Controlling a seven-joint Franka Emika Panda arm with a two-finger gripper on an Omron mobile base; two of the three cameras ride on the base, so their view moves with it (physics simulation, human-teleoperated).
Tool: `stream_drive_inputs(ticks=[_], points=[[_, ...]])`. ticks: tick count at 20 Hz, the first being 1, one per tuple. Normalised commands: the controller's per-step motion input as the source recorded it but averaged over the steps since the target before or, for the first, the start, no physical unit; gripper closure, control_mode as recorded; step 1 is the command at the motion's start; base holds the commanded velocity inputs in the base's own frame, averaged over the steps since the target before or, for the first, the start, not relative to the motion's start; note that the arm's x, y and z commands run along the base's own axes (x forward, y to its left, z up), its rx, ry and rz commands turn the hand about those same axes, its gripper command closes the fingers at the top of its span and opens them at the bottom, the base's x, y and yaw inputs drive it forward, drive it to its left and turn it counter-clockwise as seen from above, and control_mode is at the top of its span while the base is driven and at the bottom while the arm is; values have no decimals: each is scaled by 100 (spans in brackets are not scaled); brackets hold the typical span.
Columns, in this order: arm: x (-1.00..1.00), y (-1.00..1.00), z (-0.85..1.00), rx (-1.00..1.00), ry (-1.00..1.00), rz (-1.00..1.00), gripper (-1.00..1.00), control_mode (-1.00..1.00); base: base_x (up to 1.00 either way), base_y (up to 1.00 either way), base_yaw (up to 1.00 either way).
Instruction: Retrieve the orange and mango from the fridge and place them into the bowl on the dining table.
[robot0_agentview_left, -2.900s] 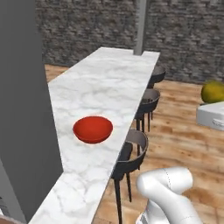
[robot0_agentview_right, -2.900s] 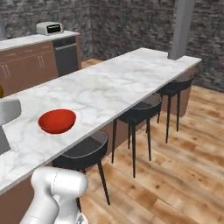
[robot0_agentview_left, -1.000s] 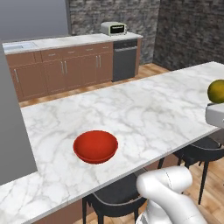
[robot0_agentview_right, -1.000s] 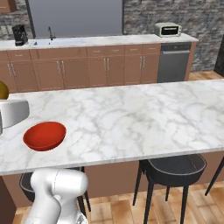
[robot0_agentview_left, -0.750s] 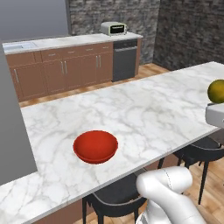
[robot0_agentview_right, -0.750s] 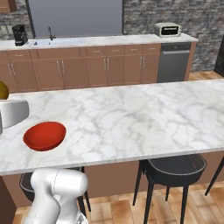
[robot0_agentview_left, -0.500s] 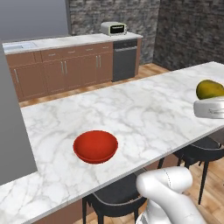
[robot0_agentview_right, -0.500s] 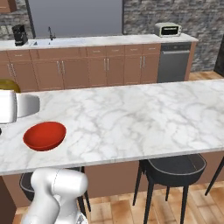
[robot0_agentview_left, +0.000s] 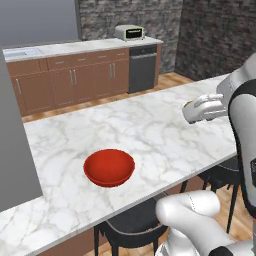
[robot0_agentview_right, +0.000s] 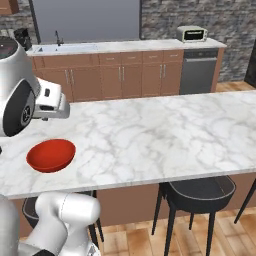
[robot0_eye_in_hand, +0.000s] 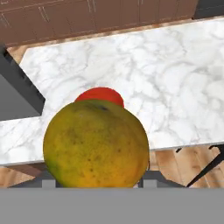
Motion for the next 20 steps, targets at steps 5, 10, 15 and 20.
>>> stream_drive_inputs(ticks=[5,10,15,20], points=[[75,61,-98,-2,34,19,100,-100,0,0,0],[38,72,-100,-6,17,17,100,-100,0,0,0],[36,65,-90,-6,2,13,100,-100,0,0,0],[54,25,-32,0,5,0,100,-100,0,0,0]])
